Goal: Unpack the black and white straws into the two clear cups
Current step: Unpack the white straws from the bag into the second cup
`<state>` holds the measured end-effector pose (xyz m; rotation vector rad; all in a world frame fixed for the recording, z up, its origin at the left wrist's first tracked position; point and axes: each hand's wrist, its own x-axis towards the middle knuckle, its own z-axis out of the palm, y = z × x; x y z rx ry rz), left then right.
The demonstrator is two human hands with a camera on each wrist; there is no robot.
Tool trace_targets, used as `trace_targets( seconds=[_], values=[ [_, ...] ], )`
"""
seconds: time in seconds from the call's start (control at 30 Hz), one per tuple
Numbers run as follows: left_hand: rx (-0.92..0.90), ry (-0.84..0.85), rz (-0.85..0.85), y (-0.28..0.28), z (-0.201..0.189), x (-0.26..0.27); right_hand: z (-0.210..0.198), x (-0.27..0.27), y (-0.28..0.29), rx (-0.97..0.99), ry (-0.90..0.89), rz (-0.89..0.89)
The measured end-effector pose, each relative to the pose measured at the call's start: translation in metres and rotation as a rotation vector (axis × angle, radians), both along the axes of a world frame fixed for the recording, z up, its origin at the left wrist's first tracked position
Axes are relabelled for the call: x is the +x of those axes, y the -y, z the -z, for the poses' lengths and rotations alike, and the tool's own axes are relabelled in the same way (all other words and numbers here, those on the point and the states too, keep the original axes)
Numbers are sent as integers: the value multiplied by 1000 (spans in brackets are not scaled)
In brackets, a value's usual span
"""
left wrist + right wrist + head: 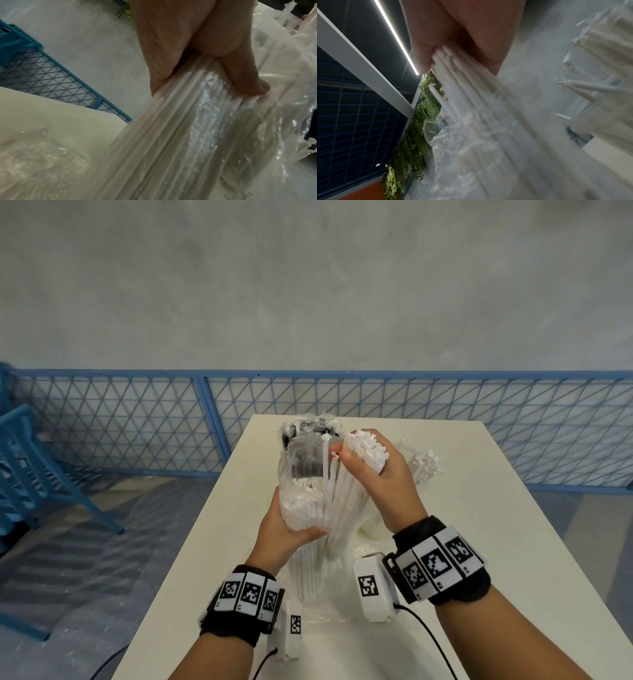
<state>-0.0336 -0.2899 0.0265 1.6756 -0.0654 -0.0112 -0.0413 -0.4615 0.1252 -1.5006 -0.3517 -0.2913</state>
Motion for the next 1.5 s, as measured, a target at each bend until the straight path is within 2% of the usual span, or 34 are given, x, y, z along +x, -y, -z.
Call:
trace_targets(
  seconds=[0.07,0.17,0.27,0.4,0.67,0.8,1.0,1.17,1.33,1.5],
  values=[
    [-13,10,4,0,0,0,9,-3,1,-94,-67,-47],
    [-41,21,17,1,-1,1,34,-6,-7,-276,-139,36],
    [-58,22,23,3,-1,0,43,-7,-15,-149,-191,118],
    [-22,19,7,2,1,-1,27,-1,-12,103,-245,137],
    [-16,11,-17,-4,1,1,-7,12,5,298,-172,169],
    [-14,28,-5,-3,2,2,-7,15,11,222,-179,90],
    [-40,52,56,1,-3,2,2,18,14,257,-228,85],
    [-86,82,-2,12,-8,3,11,14,1,193,-263,63],
    [-123,83,-59,13,-7,5,5,14,0,161,-216,96],
    [-119,79,-37,15,-7,5,6,15,-5,-61,-266,13]
  ],
)
